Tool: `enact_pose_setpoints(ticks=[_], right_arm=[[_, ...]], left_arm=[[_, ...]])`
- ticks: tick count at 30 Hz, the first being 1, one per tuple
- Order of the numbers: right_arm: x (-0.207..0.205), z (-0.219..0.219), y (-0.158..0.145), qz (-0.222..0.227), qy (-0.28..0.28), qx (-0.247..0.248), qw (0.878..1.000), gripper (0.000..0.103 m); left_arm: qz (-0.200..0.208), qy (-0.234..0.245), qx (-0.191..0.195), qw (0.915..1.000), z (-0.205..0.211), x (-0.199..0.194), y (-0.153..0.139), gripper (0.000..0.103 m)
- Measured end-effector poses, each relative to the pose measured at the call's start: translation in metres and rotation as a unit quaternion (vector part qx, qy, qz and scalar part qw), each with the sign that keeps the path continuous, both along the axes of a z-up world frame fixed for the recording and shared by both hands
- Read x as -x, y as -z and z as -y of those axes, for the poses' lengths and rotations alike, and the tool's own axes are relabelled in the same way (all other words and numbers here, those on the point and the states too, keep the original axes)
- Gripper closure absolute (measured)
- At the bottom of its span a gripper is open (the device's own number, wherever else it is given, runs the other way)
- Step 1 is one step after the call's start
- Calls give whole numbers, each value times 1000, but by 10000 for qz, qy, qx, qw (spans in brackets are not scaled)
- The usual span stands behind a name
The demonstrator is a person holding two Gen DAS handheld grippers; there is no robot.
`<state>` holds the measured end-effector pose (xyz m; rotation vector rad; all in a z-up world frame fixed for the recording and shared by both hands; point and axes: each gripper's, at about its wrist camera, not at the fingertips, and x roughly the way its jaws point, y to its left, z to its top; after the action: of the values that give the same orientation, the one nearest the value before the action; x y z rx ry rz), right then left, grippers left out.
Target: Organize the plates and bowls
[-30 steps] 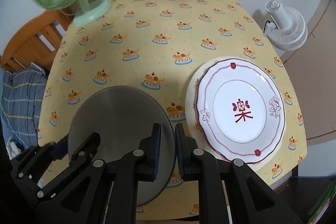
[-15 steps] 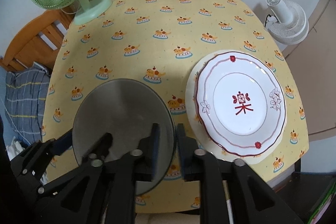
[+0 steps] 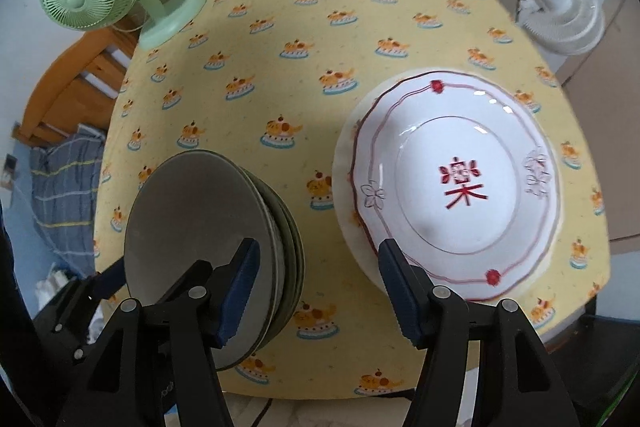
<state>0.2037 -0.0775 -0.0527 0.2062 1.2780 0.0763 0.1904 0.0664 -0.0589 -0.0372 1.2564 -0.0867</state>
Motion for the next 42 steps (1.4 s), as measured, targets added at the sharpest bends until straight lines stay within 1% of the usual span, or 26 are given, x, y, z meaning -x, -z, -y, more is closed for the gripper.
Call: enact_pose_setpoints(ticks=[4,9,11,14,15,18,23,25,29,31,33,37,40,42], right_arm=[[-7,2,7,0,-146,-227,9996,38],[-18,2,17,-44,-415,-473,9980,39],[-23,0,21,-77,-550,-558,9969,47],[-28,-2,27,-161,-705,-588,9956,54],[-30,-3,30,-198,-758,-619,9950,54],[-32,-7,34,-240,-906,-655,9934,57],[-32,-13,37,-204,-1146,-749,9904,68],[-32,-14,36,-187,-1184,-762,9899,71],[-32,-14,38,-194,-1142,-828,9898,71],[-32,-15,38,-183,-1124,-823,9901,71],[-31,-17,38,-189,-1086,-806,9906,71],[-31,-21,39,-139,-1035,-754,9917,70],[-30,-24,40,-110,-1063,-699,9918,67],[-30,-23,45,-205,-973,-855,9914,62]], left_arm=[[-116,-323,-19,9994,-3,-2,4,26],[-97,-725,-34,9973,-7,-4,4,26],[-105,-801,-117,9967,-6,-5,5,26],[-157,-870,-223,9958,-1,-6,9,26],[-163,-890,-234,9956,0,-5,10,26],[-203,-1025,-151,9944,-1,-3,15,26],[-280,-1166,-82,9927,-2,-1,20,26],[-276,-1170,-94,9927,-3,-2,21,26],[-271,-1127,-60,9932,-7,-5,26,26],[-169,-1005,-9,9948,-9,-6,26,26],[-113,-877,55,9961,-11,-7,26,26],[24,-699,308,9971,-16,-7,29,26],[35,-560,534,9970,-17,-6,30,33],[27,-541,682,9962,-18,-5,30,40]])
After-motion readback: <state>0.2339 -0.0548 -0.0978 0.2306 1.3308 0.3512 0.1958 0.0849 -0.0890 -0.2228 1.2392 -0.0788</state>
